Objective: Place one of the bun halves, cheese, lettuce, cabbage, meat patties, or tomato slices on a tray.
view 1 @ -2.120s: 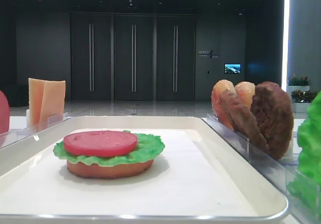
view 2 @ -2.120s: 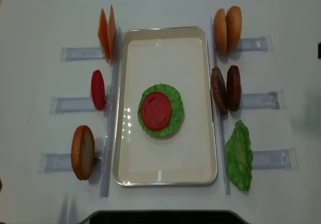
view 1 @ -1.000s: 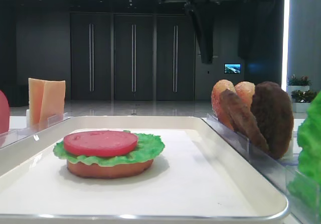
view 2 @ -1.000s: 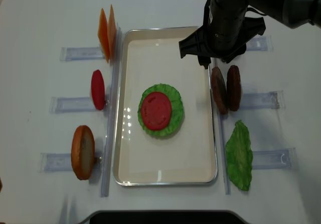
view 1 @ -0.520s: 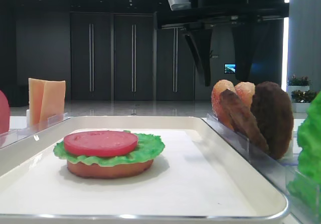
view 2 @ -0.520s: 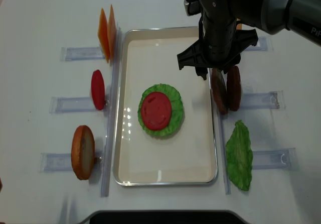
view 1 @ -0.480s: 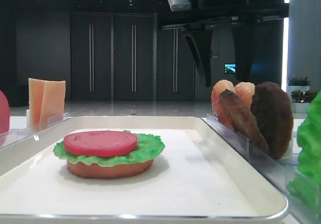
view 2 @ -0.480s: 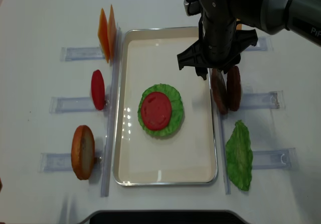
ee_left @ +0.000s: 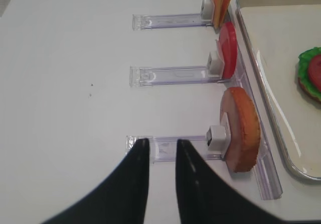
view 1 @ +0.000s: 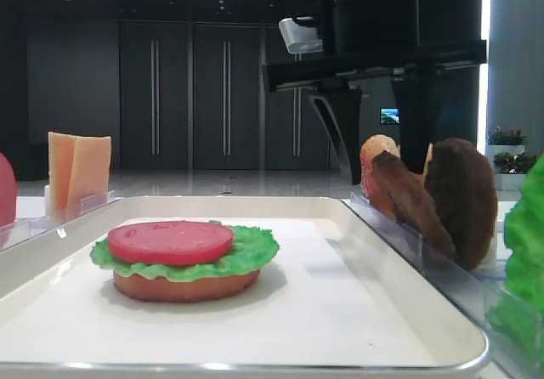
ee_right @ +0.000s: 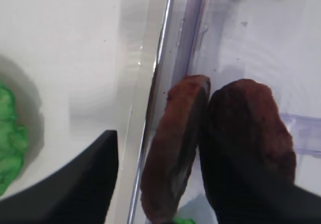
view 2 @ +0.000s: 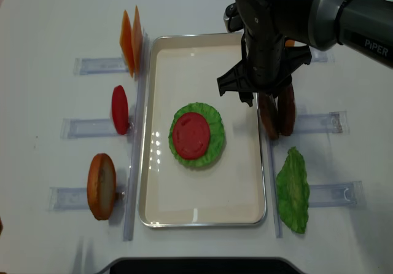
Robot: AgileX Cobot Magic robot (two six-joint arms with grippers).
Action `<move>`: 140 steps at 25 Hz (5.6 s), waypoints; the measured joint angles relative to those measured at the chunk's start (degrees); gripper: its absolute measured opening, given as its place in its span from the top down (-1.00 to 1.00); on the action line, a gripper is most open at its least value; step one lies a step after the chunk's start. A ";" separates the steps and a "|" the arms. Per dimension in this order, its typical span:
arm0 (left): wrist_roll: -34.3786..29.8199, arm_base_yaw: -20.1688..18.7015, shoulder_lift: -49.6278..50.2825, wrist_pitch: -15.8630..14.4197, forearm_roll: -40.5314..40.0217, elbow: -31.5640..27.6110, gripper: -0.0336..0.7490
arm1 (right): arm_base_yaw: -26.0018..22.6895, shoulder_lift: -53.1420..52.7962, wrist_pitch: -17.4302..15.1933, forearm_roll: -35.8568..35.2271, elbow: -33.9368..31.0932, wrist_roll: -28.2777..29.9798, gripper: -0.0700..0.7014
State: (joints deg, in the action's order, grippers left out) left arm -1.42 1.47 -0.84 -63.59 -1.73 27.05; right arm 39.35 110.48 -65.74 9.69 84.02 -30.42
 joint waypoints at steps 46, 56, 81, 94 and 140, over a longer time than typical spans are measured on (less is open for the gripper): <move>0.00 0.00 0.00 0.00 0.05 0.00 0.56 | -5.66 -5.39 19.26 -66.65 -8.70 60.07 0.52; 0.00 0.00 0.00 0.00 0.11 0.00 0.56 | -6.85 -3.34 21.72 -81.24 -15.37 74.31 0.52; 0.00 0.00 0.00 0.00 0.16 0.00 0.56 | -6.98 -0.23 24.13 -79.18 -16.80 79.56 0.15; 0.00 0.00 0.00 0.00 0.16 0.00 0.56 | -8.06 -8.21 12.93 -21.75 1.86 30.42 -0.24; 0.00 0.00 0.00 0.00 0.21 0.00 0.56 | -40.01 -108.04 0.81 -9.69 -54.57 30.05 -0.14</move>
State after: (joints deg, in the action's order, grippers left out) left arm -1.42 1.47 -0.84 -63.59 -1.52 27.05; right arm -0.66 2.44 -64.93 0.00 29.45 -0.37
